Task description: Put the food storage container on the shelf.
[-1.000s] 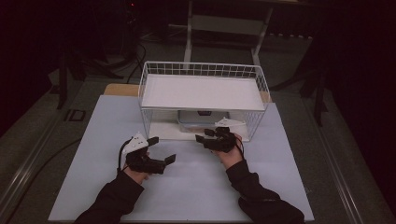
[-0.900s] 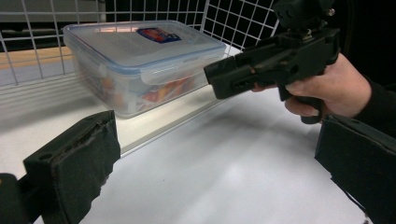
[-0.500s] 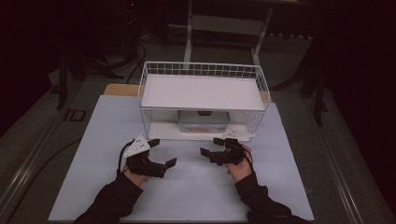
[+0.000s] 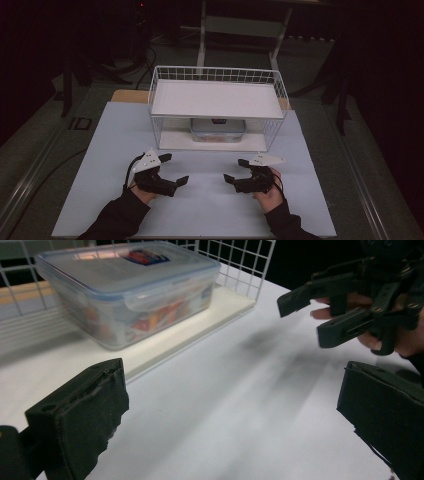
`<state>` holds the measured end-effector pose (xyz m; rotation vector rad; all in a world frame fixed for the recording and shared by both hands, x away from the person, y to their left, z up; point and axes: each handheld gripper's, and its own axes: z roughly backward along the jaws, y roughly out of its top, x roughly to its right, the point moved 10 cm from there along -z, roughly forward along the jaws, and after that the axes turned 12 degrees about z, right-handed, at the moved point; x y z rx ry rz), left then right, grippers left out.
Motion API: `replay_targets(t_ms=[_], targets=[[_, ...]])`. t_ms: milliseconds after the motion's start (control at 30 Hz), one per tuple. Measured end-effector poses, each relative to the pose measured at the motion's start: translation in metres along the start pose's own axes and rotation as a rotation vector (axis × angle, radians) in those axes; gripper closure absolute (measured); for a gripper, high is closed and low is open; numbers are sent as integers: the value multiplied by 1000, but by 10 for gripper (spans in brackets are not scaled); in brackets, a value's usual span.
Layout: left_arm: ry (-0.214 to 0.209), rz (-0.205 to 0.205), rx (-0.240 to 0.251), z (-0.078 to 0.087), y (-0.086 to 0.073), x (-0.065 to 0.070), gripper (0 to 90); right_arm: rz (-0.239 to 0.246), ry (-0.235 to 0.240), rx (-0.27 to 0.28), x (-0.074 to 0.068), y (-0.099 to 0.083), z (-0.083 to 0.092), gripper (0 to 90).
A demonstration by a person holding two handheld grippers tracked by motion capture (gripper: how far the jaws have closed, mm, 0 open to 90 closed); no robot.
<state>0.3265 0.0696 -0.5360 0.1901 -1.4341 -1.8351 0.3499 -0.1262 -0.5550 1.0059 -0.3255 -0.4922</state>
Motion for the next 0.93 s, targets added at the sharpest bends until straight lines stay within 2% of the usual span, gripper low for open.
replay_targets(t_ms=[167, 400, 500, 667, 933], targets=[[-6, -10, -10, 0, -3, 3, 0, -2, -4, 10, -6, -5, 16, 165], [-15, -10, -23, 0, -8, 6, 0, -16, -1, -43, -12, -24, 29, 164], [-15, -11, -25, -1, -8, 5, 0, -8, -19, -55, -11, -28, 35, 164], [-11, -1, -26, -1, -9, 3, 0, 1, -42, -64, -7, -32, 39, 165], [-22, -11, -42, -4, -13, 7, 0, 2, -38, -67, -7, -32, 38, 166]])
